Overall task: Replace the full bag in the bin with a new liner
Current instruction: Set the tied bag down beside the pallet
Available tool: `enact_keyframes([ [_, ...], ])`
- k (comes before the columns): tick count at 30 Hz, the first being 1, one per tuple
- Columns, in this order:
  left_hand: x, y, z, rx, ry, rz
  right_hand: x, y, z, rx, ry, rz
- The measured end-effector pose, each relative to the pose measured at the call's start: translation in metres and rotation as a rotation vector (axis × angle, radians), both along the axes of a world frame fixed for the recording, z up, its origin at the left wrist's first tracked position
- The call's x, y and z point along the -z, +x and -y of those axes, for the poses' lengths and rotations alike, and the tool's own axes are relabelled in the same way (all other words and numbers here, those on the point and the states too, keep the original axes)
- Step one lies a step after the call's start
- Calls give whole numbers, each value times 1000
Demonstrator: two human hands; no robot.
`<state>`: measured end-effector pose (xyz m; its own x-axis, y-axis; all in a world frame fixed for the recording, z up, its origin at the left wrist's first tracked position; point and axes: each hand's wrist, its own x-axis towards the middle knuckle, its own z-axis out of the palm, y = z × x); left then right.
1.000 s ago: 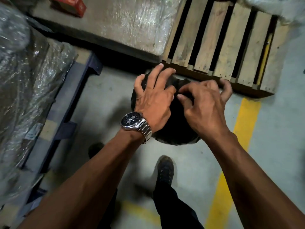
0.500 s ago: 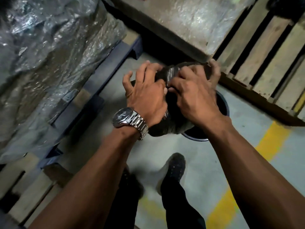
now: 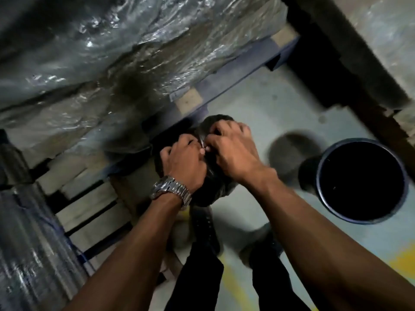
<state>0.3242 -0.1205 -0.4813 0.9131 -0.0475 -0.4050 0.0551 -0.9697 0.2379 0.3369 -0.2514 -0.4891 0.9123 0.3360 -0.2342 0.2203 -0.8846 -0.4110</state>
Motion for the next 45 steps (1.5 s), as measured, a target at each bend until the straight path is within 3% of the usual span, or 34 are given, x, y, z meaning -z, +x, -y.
enact_keyframes([
  [10,46,-10,-119,-108,146,-170,52,8,-124,-216,-10,-99],
  [14,73,-10,-169,-187,78,-312,76,10,-169,-262,76,-173],
  [20,102,-2,-250,-280,282,-216,108,2,-221,-202,124,-120],
  [23,126,-8,-279,-367,278,-295,117,-1,-227,-189,96,-133],
  [29,150,-27,-277,-409,55,-550,111,-5,-208,-193,57,-293],
  [32,151,-35,-274,-352,68,-594,109,-2,-201,-195,36,-318],
  [39,153,-32,-270,-369,159,-576,109,-4,-192,-151,21,-302],
  [45,135,-8,-230,-247,283,-385,94,0,-162,-10,51,-269],
])
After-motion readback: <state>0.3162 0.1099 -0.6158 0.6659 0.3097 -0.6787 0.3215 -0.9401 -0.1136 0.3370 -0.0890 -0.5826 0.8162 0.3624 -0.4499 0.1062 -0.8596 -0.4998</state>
